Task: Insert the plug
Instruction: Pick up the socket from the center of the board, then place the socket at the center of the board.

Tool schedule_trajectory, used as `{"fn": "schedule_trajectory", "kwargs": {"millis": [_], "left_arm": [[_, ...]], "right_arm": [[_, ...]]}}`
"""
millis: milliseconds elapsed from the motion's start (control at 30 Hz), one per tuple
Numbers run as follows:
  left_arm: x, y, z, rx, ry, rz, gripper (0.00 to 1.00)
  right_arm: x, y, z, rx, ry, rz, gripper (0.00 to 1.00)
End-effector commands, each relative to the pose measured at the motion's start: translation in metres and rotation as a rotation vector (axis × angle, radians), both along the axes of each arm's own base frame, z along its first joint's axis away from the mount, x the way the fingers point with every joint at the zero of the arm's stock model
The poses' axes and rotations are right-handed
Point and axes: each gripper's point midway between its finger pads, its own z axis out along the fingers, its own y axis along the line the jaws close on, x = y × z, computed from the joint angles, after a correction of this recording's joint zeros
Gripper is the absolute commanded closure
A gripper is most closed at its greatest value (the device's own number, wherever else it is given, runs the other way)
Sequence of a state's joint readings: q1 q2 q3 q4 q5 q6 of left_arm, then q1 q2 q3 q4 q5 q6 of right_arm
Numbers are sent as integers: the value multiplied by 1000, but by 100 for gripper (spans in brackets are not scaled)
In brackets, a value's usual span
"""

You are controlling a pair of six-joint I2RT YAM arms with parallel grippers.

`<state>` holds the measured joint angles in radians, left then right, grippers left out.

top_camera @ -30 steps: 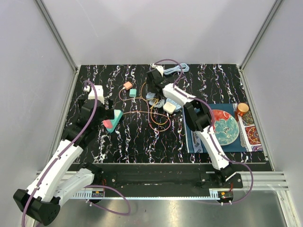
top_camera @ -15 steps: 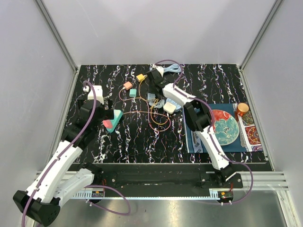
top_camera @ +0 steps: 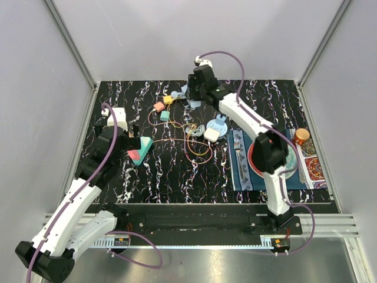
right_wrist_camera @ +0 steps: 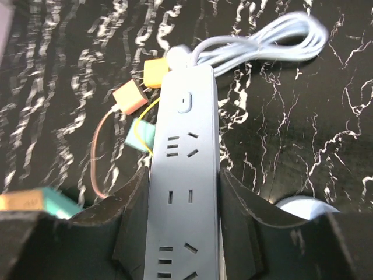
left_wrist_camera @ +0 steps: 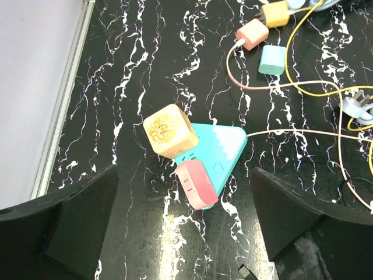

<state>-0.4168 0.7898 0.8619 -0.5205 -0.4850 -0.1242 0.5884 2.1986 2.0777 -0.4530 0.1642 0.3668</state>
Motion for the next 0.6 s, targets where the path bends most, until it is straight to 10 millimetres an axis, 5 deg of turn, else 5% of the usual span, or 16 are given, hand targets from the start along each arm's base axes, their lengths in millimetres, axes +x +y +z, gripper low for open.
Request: {"fn": "schedule_trajectory", "kwargs": {"millis": [0,67,100,133,300,333,400,500,567], "left_arm": [[3,5,14,-23,-71,29,1],[3,6,16,-25,-81,33,1],[3,7,17,-27,-87,37,1],[2,7,18,-30,-93,39,1],[1,12,20,-29,-109,59,1],[1,12,20,-28,-110,59,1],[1,13,20,-25,-113,69,1],[1,15,19,-20,-113,74,1],[2,15,17,-18,-107,75,1]], "right_arm": [[-59,10,147,138,-249,206,100],[-92,17,138,101,-249,286,100],[-117,15,164,125,-295,340,100],[-138,21,145,105,-268,389,100],[-221,8,143,148,-275,567,100],[-233,4,117,123,-232,596,100],[-258,2,106,123,-226,674,100],[-289,-8,49,106,-128,773,100],[-299,-10,30,96,-112,823,100]]}}
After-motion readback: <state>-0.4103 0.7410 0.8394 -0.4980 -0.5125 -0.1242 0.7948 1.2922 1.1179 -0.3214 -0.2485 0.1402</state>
